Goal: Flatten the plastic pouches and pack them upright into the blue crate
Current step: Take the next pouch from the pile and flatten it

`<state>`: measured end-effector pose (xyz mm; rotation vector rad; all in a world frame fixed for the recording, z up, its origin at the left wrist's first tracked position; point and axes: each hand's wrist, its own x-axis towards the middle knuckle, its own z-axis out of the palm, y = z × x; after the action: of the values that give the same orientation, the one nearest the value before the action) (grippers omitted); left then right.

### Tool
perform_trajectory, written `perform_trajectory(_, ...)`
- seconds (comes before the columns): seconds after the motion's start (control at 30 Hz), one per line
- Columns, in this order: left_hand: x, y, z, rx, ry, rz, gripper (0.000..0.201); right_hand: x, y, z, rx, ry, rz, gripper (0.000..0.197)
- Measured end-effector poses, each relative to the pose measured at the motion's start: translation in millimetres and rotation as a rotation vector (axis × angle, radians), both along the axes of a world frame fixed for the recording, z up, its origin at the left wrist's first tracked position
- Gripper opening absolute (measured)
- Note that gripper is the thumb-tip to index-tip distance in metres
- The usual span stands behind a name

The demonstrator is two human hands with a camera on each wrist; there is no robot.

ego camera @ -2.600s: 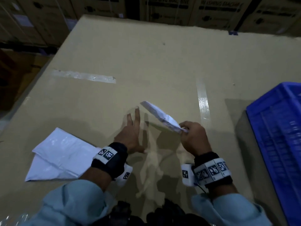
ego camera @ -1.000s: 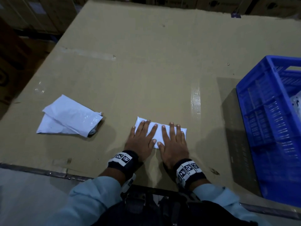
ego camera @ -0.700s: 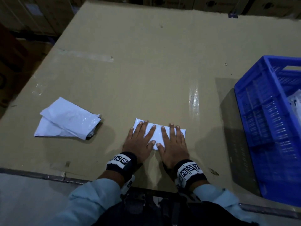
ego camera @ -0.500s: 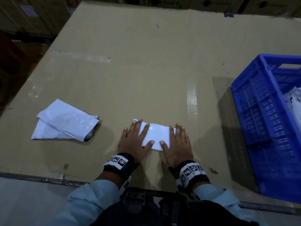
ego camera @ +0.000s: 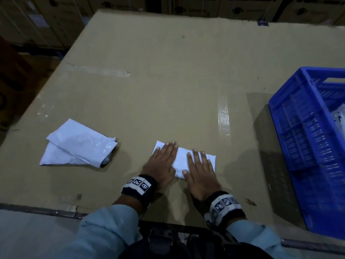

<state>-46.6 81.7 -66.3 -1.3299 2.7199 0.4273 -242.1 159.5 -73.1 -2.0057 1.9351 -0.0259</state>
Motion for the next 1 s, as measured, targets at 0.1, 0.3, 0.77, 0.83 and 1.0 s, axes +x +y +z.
perform_trajectory(0.1, -0.6, 0.4, 4.4, -0.036, -0.024, 0.083, 0.077, -14.7, -0.6, 0.9, 0.042, 0.000, -0.005, 0.080)
perform_trajectory(0.3, 5.6, -7.5, 18.2, 0.020, -0.222, 0.176, 0.089, -21.0, 0.7, 14.9, 0.149, 0.031, -0.111, 0.092)
perform_trajectory(0.77, -21.0, -55.4, 97.2, 0.201, -0.034, 0.055, 0.026, -29.2, -30.4, 89.8, 0.038, 0.051, -0.103, 0.053)
perform_trajectory(0.83, -27.1, -59.2, 115.9, 0.140, 0.081, 0.075, 0.026, -39.4, -29.5, 102.4, 0.018, -0.072, -0.153, 0.034)
perform_trajectory(1.0, -76.0, -62.2, 201.3, -0.283, 0.275, 0.022, 0.015, -75.0, -21.8, 159.7, -0.148, -0.254, -0.175, 0.026)
